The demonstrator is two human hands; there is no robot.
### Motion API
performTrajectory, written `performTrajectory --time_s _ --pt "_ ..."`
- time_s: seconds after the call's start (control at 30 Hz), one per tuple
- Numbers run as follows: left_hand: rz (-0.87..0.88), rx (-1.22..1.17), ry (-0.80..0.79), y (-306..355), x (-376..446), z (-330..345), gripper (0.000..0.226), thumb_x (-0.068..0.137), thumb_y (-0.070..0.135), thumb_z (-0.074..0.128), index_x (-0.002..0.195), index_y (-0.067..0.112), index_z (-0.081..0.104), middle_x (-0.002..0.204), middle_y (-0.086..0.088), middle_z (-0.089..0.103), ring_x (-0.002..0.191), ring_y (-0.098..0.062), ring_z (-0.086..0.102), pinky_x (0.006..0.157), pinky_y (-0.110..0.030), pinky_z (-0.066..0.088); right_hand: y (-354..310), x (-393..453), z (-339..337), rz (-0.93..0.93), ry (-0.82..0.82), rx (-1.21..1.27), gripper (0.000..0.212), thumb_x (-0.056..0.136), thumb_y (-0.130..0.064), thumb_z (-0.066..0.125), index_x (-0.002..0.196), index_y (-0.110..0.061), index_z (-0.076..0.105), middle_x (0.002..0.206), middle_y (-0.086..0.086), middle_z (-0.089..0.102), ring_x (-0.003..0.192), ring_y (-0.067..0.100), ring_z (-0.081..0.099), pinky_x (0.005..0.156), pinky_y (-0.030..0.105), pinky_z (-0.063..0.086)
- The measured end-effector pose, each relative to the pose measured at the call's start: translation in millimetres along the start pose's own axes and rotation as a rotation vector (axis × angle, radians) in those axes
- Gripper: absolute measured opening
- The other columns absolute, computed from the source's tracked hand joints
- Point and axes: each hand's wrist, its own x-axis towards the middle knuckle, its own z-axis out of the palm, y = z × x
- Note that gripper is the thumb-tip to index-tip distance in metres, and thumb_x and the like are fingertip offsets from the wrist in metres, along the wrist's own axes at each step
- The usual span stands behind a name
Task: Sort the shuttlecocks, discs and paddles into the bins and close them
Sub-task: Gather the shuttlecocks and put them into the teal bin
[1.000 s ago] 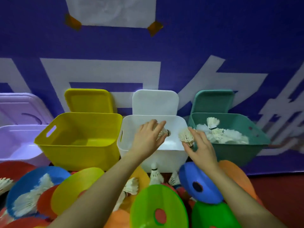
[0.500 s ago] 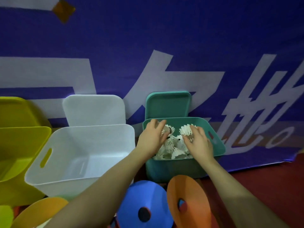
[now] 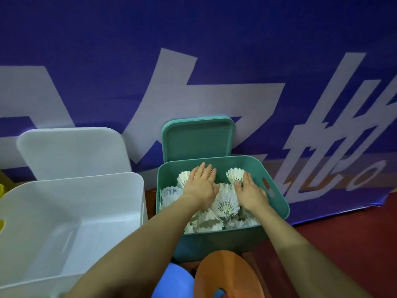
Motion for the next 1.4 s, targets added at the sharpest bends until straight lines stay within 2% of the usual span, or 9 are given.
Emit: performTrajectory --time_s 0.1,0.23,0.33,0.43,0.57,0.77,1.0,1.13,1.4 --pt "0.016 0.008 -0.054 -1 1 0 0.055 0.101 0.038 0.016 0.151 0.018 0.0 0.158 -0.002 -0.01 0.144 -0.02 -0.015 0.116 -0.039 -0.009 0 -2 0 -0.002 -0.006 -0.014 0.058 0.101 -0.043 0.015 0.15 -0.012 0.009 0.158 0.004 0.009 0.144 0.02 0.015 0.115 0.043 0.014" --pt "0.022 -0.038 0.035 -5 -6 -14 0.057 0.101 0.04 0.022 0.15 0.018 0.004 0.158 -0.004 -0.009 0.145 -0.023 -0.007 0.117 -0.038 -0.004 -8 -13 -9 -0.048 0.103 -0.01 0.053 0.101 -0.04 0.021 0.147 -0.014 0.022 0.155 0.007 0.022 0.14 0.024 0.027 0.111 0.042 0.022" --pt "0.017 -0.106 0.133 -8 -26 -30 0.054 0.101 0.038 0.028 0.149 0.018 0.015 0.158 -0.004 0.006 0.144 -0.023 0.009 0.117 -0.036 0.005 -18 -32 -18 -0.103 0.218 0.012 0.047 0.101 -0.035 0.029 0.142 -0.014 0.034 0.146 0.006 0.039 0.131 0.025 0.039 0.105 0.038 0.029" --pt "0.028 -0.106 0.216 -17 -59 -46 0.05 0.1 0.036 0.031 0.147 0.021 0.023 0.156 -0.002 0.019 0.142 -0.02 0.019 0.114 -0.033 0.011 -33 -55 -23 -0.164 0.263 -0.014 0.045 0.099 -0.033 0.033 0.141 -0.017 0.036 0.14 0.005 0.044 0.128 0.024 0.041 0.104 0.037 0.029" --pt "0.007 -0.101 0.27 -37 -110 -66 0.049 0.099 0.034 0.035 0.146 0.023 0.027 0.154 0.0 0.025 0.139 -0.018 0.025 0.112 -0.031 0.016 -61 -95 -23 -0.224 0.288 -0.014 0.042 0.098 -0.032 0.037 0.138 -0.019 0.04 0.134 0.004 0.047 0.122 0.024 0.045 0.1 0.036 0.032" --pt "-0.015 -0.132 0.35 -84 -201 -91 0.048 0.096 0.026 0.042 0.143 0.018 0.035 0.151 -0.003 0.033 0.135 -0.021 0.034 0.108 -0.031 0.022 -128 -162 -11 -0.348 0.279 0.041 0.041 0.096 -0.026 0.042 0.136 -0.018 0.044 0.131 0.005 0.049 0.119 0.025 0.045 0.099 0.036 0.035" --pt "-0.12 -0.157 0.38 -162 -318 -94 0.048 0.099 0.033 0.038 0.145 0.025 0.029 0.154 0.003 0.025 0.138 -0.016 0.029 0.112 -0.029 0.02 -228 -247 27 -0.431 0.267 0.109 0.041 0.096 -0.022 0.043 0.136 -0.017 0.044 0.13 0.007 0.05 0.118 0.026 0.046 0.098 0.036 0.038" --pt "-0.136 -0.144 0.358 -213 -386 -89 0.049 0.099 0.031 0.039 0.146 0.022 0.028 0.154 0.001 0.026 0.138 -0.018 0.028 0.11 -0.03 0.019 -286 -295 67 -0.478 0.229 0.158 0.041 0.095 -0.022 0.045 0.136 -0.018 0.046 0.13 0.007 0.051 0.119 0.027 0.047 0.099 0.037 0.037" --pt "-0.232 -0.158 0.307 -311 -505 -64 0.045 0.093 0.029 0.046 0.136 0.015 0.045 0.145 -0.006 0.04 0.128 -0.027 0.042 0.098 -0.037 0.034 -384 -372 141 -0.583 0.093 0.208 0.04 0.094 -0.026 0.05 0.133 -0.017 0.049 0.126 0.007 0.054 0.119 0.026 0.048 0.101 0.037 0.037"
